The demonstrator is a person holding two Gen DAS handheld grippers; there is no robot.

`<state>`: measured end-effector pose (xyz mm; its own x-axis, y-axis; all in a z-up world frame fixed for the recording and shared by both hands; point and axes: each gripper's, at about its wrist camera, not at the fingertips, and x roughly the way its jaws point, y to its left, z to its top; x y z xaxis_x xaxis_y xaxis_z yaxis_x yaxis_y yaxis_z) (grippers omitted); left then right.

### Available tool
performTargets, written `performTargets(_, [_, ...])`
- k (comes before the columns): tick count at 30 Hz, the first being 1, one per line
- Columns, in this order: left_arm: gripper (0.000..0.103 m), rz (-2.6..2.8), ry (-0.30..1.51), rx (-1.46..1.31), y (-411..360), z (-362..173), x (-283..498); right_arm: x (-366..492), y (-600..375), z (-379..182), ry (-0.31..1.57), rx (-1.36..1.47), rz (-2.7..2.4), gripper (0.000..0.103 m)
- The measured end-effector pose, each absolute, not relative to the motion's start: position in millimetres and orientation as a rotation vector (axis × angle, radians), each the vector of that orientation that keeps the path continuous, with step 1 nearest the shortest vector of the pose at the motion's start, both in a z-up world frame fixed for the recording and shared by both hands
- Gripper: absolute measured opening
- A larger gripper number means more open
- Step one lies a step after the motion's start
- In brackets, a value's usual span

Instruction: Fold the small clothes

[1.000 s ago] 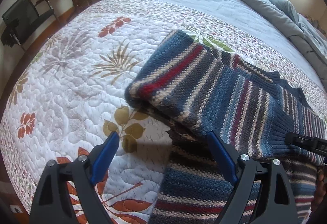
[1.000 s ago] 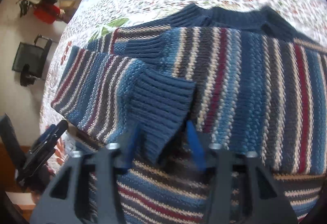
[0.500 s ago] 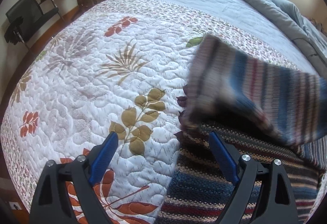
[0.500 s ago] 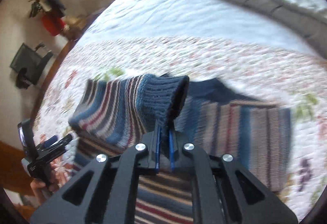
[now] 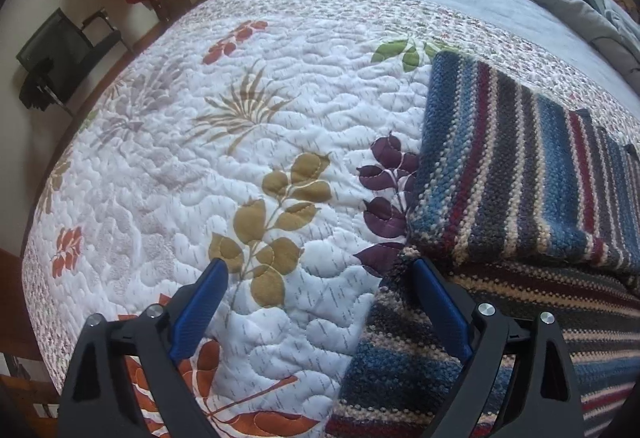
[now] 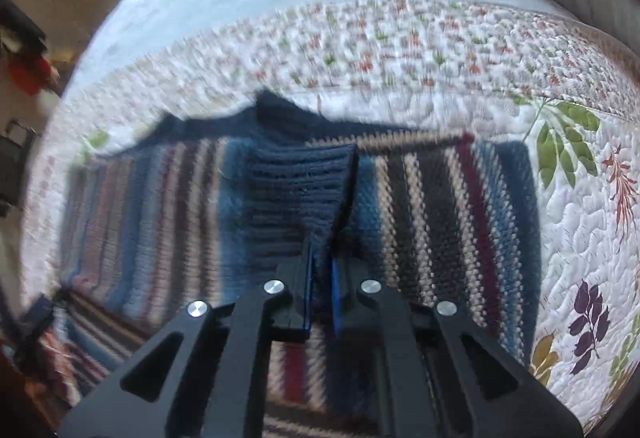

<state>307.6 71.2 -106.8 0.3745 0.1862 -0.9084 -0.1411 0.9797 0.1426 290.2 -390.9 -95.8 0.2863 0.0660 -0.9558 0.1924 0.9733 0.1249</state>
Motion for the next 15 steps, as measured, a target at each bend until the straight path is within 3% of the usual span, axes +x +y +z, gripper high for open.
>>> performTargets(4, [0.094, 0.134, 1.125, 0.037, 61, -89, 301, 284, -395, -89, 1.257, 0.262, -0.072, 0.017])
performTargets(6, [0.094, 0.093, 1.117, 0.04, 53, -85, 299, 276, -401, -82, 1.24, 0.305, -0.061, 0.039])
performTargets(14, [0.094, 0.019, 1.129, 0.106, 21, -97, 298, 263, -420, -95, 1.291, 0.478, -0.031, 0.041])
performTargets(15, [0.094, 0.021, 1.132, 0.116, 19, -100, 297, 262, -422, -97, 1.289, 0.499, -0.025, 0.037])
